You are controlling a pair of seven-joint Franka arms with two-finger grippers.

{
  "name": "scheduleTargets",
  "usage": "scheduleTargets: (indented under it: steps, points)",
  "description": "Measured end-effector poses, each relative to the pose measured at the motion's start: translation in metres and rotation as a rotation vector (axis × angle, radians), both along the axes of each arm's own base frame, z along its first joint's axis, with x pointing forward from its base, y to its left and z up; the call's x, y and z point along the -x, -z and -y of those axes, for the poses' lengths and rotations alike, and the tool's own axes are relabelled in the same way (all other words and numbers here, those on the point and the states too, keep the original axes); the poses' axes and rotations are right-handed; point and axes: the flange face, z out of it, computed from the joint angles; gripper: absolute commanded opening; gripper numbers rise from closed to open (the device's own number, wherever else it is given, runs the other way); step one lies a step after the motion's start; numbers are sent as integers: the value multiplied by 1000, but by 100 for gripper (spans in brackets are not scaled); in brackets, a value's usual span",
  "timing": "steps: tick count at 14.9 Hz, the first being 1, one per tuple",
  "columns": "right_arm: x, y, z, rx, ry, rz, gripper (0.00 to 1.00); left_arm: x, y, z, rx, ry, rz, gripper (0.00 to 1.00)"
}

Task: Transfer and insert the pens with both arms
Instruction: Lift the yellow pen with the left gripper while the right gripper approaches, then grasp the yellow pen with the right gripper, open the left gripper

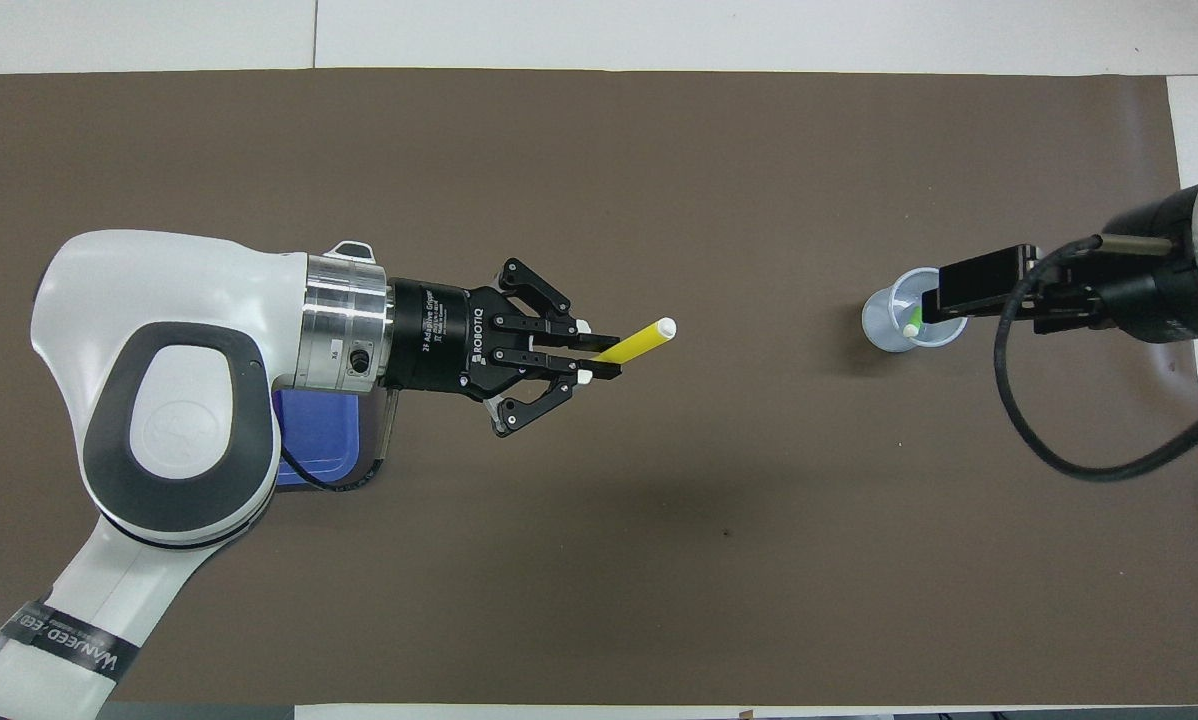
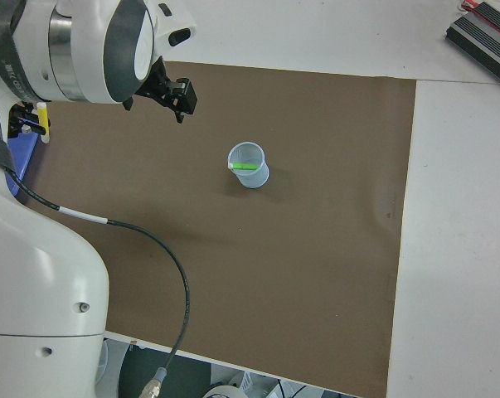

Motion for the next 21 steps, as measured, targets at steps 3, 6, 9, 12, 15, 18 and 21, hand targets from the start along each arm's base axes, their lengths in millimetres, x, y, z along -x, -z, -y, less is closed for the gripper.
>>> scheduleTargets:
  steps: [3, 6, 9, 12, 15, 18, 21]
  points:
    - [6, -5, -50, -84, 32, 2, 100, 1, 0, 1, 5, 7, 13, 0]
    - [10, -7, -91, -146, 53, 20, 100, 2, 0, 3, 15, 11, 16, 0]
    - [12, 1, -124, -165, 70, 16, 100, 2, 0, 3, 21, 8, 19, 0]
    - [7, 11, -142, -181, 63, 26, 99, 0, 0, 2, 27, -9, 22, 0]
    - [0, 24, -155, -197, 58, 28, 95, 2, 3, 5, 23, -18, 25, 0]
    - [2, 27, -163, -199, 45, 22, 93, 5, 4, 8, 25, -26, 24, 0]
    - [4, 27, -166, -199, 40, 22, 88, 5, 3, 6, 26, -37, 27, 0]
